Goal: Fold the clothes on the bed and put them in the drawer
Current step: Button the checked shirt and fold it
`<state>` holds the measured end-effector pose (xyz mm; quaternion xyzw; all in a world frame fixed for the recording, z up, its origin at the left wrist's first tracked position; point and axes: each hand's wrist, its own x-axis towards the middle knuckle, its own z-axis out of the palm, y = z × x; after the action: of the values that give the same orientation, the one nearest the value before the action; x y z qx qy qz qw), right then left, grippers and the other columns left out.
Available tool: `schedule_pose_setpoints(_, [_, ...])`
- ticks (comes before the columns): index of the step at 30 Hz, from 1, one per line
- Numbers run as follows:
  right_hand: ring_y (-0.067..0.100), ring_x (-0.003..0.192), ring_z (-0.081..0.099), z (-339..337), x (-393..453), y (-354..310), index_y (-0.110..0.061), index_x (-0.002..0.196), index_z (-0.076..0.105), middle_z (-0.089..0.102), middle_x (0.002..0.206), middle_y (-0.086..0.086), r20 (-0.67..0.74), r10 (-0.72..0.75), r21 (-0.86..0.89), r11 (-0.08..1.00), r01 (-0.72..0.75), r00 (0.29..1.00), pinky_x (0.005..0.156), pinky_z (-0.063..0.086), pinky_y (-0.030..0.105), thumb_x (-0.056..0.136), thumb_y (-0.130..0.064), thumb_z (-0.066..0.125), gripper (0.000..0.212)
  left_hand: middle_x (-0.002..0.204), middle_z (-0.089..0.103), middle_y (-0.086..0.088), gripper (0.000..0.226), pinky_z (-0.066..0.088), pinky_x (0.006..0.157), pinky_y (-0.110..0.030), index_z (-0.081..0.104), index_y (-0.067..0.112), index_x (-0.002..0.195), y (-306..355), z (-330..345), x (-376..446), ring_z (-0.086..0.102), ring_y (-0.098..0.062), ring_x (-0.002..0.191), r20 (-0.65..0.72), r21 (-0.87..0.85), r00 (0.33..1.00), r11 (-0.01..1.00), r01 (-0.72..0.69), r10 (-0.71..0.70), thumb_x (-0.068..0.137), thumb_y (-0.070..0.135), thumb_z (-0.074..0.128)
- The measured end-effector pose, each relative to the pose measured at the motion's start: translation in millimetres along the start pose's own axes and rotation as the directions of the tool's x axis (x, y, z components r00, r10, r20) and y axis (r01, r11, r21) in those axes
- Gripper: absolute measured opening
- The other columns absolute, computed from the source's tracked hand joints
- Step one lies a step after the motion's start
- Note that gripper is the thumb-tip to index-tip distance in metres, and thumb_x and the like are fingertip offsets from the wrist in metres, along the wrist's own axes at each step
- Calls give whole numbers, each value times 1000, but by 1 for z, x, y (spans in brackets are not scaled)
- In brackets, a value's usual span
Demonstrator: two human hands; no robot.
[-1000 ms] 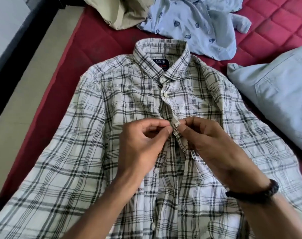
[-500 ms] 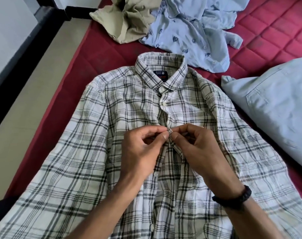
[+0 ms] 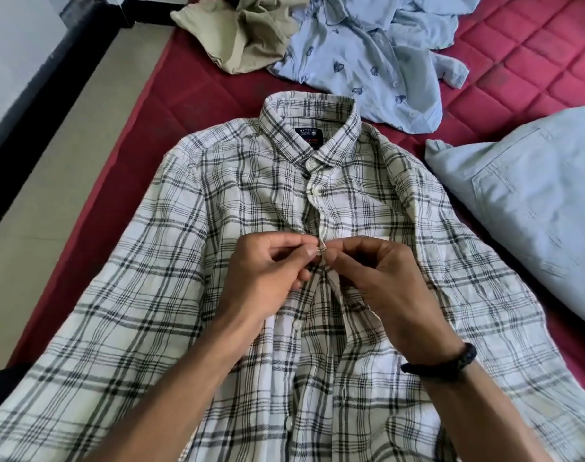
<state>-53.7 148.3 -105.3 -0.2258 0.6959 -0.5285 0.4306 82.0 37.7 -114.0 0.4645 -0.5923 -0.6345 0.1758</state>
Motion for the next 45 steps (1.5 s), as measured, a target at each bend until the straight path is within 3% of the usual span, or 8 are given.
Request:
schedule_pose_setpoints(4, [22,91,76,6,-3,1,-10,99,78,79,94,5,-11,-28,8,1000,28,1000,87,59,38,85,-23,80,20,79,79,3,28,65,71,-48,80,23,94,7,0,-3,77,-14,72,-10,60,999,997,-39,39,81,48,81])
schedule_pose_setpoints(13, [19,93,77,5,1,-1,-12,102,78,80,96,3,23,13,-26,1000,-12,1000,92,60,43,93,-16,73,11,82,80,0,15,64,76,-49,80,19,96,-3,3,6,78,-22,75,-47,12,999,1000,7,-7,85,27,84])
schedule_pose_setpoints(23, [15,83,77,9,-1,-2,-14,93,78,79,86,-1,-54,-53,-135,990,46,997,83,64,39,84,-17,83,11,99,76,-1,24,59,48,-34,55,19,107,-10,6,5,75,-8,70,-69,223,941,925,-309,331,93,17,75])
schedule_pose_setpoints(26, [16,81,77,8,-1,-1,-16,92,78,79,84,-2,-80,-60,-154,987,47,995,80,64,39,86,-20,82,8,98,72,-6,24,57,64,-19,48,16,101,-14,10,8,72,-6,86,-48,236,906,886,-399,421,95,7,69])
schedule_pose_setpoints(32, [33,78,70,11,2,0,-19,99,71,74,84,5,-78,-83,-284,957,58,993,66,58,50,103,-29,61,14,95,67,-9,22,54,87,-17,49,13,96,-14,8,10,69,-8,95,16,174,906,891,-419,422,95,8,70])
schedule_pose_setpoints(36, [36,78,69,7,4,2,-21,101,70,74,85,7,-45,-89,-326,943,69,995,67,59,57,104,-31,59,15,93,67,-10,22,57,76,-21,52,10,101,-14,6,11,70,-15,88,56,142,898,887,-440,436,93,6,72])
schedule_pose_setpoints(40, [15,83,74,0,0,-1,-18,108,73,76,90,0,40,-45,-327,943,55,998,75,64,37,97,-21,71,12,91,66,-4,30,57,74,-19,53,12,104,-15,1,10,68,-12,84,74,211,894,869,-447,442,88,6,77])
schedule_pose_setpoints(45, [8,90,71,3,-14,-20,-18,128,67,72,103,-6,117,-26,-468,880,78,993,83,62,27,85,-26,82,46,83,63,5,28,55,62,-16,55,14,99,-9,6,4,65,-7,71,-19,382,869,806,-451,495,87,14,81])
